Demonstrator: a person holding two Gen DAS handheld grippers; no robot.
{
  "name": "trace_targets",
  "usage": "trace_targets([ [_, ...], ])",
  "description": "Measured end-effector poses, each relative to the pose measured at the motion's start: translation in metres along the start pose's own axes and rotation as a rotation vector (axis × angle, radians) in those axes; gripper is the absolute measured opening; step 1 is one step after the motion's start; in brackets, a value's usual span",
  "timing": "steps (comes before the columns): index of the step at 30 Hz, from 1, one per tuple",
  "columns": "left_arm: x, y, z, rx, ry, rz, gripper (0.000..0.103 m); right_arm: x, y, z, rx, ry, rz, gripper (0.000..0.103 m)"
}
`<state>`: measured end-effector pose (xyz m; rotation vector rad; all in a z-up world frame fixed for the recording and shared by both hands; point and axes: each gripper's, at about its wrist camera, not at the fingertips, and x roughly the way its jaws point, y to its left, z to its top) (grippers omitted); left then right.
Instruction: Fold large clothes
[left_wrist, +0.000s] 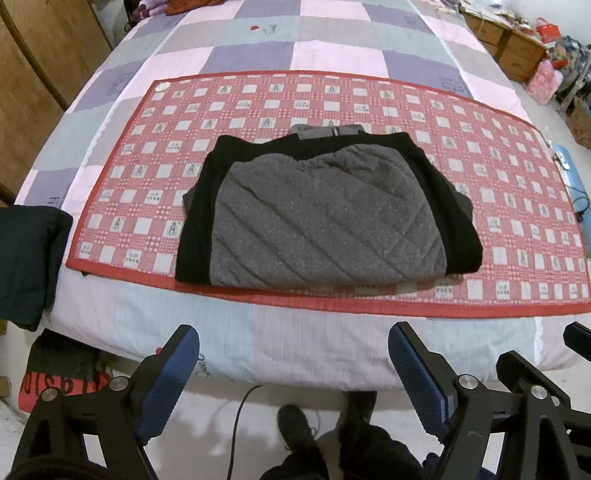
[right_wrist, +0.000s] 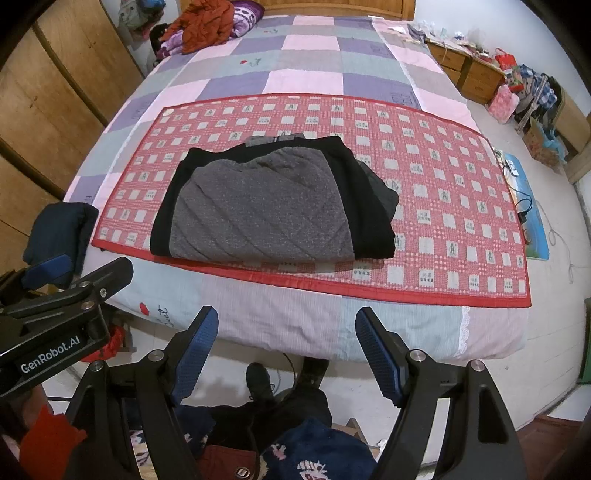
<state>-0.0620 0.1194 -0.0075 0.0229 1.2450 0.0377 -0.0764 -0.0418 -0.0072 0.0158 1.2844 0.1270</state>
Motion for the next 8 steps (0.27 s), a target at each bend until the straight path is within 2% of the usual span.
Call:
trace_targets([
  [8, -0.0014, 0.0059, -0.0037, -0.005, -0.006, -0.006, 0.088, 0.0006, -0.0008, -0.0016, 0.003, 0.003, 0.002, 0.08],
])
